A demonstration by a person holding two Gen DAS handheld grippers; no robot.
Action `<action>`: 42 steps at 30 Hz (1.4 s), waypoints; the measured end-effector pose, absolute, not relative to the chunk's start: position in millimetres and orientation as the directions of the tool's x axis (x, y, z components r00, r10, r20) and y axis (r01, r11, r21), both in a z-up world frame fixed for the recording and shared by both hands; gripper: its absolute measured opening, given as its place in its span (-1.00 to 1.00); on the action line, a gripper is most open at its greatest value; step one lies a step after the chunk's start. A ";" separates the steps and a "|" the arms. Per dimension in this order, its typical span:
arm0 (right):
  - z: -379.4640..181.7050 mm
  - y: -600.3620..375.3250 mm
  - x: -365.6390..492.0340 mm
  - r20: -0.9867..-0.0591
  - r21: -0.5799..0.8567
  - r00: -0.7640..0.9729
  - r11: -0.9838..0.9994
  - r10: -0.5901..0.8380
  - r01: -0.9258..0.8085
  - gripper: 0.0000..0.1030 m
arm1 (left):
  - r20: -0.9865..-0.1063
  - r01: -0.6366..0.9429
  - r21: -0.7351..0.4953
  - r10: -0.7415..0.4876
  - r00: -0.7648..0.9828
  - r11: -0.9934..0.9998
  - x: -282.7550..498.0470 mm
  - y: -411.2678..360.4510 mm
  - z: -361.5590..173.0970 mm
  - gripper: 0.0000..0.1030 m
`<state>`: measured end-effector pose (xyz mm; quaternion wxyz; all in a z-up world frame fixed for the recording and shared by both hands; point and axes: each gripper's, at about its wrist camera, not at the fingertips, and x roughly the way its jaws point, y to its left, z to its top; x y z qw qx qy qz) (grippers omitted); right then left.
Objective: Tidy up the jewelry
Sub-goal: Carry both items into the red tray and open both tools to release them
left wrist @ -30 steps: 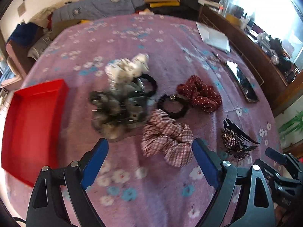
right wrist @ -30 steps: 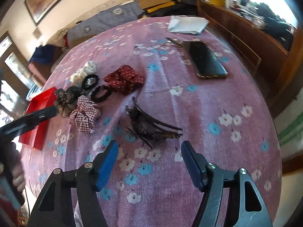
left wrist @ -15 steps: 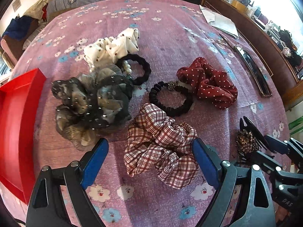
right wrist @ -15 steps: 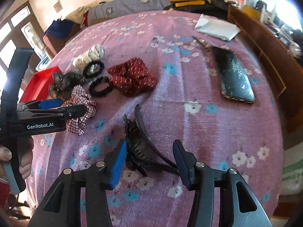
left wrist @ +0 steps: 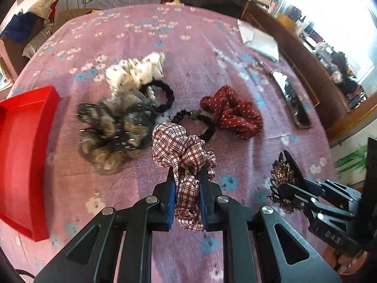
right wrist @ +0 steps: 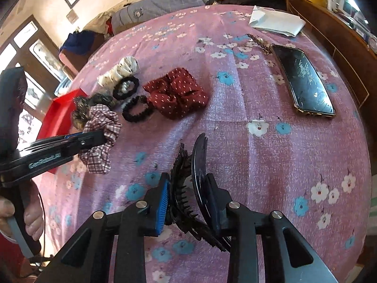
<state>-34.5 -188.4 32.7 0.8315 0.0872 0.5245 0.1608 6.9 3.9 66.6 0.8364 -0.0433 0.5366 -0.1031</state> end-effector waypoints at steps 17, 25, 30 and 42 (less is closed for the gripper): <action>101.3 -74.5 -11.6 -0.738 0.497 0.366 0.824 0.566 -0.273 -0.36 | -0.830 -0.107 -0.104 -0.027 0.556 0.989 -10.1 202.3 141.9 -0.69; 104.6 63.6 27.4 -0.717 0.502 0.297 0.763 0.630 -0.408 -0.35 | -0.844 -0.182 -0.063 0.045 0.534 0.981 26.9 301.1 124.9 -0.69; 84.8 138.6 61.6 -0.732 0.492 0.269 0.759 0.626 -0.427 -0.35 | -0.871 -0.201 -0.062 0.045 0.489 0.978 56.2 339.7 97.2 -0.69; 25.1 208.9 108.5 -0.818 0.389 0.256 0.823 0.515 -0.413 -0.34 | -0.904 -0.180 -0.044 0.038 0.426 0.983 100.3 363.8 49.4 -0.62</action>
